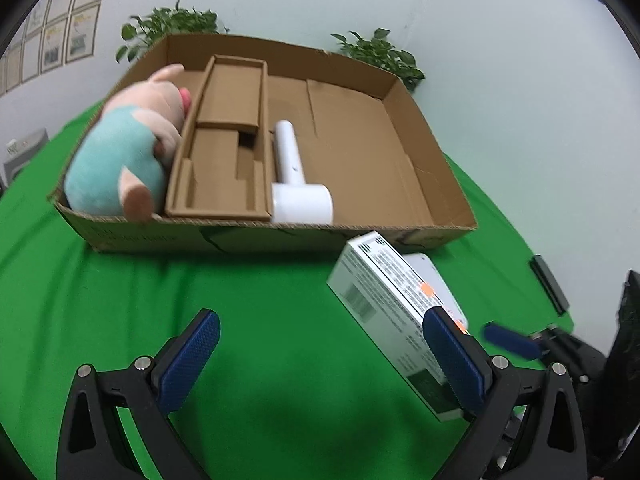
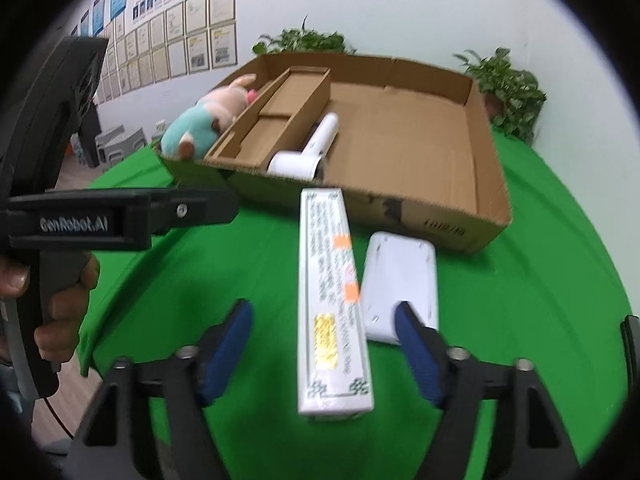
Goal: Organize objects
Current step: 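Grasp the white medicine box lengthwise with the left gripper and lift it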
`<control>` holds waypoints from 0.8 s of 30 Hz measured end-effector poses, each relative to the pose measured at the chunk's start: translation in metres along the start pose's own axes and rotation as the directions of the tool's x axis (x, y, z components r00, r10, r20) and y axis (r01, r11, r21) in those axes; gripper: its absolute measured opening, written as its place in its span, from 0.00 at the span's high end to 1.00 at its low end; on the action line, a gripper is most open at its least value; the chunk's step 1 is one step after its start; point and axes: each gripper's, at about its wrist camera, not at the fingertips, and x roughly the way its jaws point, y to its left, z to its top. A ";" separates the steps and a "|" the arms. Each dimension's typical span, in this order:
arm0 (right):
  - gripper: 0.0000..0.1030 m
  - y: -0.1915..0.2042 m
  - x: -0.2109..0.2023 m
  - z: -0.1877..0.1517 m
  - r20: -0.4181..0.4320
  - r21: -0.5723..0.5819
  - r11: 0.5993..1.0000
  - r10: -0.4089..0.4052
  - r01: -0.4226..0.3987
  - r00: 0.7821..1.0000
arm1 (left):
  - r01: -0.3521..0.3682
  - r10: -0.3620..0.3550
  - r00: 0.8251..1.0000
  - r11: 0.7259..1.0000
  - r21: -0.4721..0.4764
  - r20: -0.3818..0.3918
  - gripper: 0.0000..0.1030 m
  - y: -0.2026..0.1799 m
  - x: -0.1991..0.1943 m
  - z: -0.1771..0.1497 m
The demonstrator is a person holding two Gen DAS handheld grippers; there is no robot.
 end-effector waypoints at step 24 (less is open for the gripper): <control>0.16 0.018 0.001 -0.003 -0.006 0.082 0.991 0.106 -0.106 0.994 | 0.082 -0.089 0.994 0.991 -0.102 -0.062 0.03 0.036 0.008 -0.008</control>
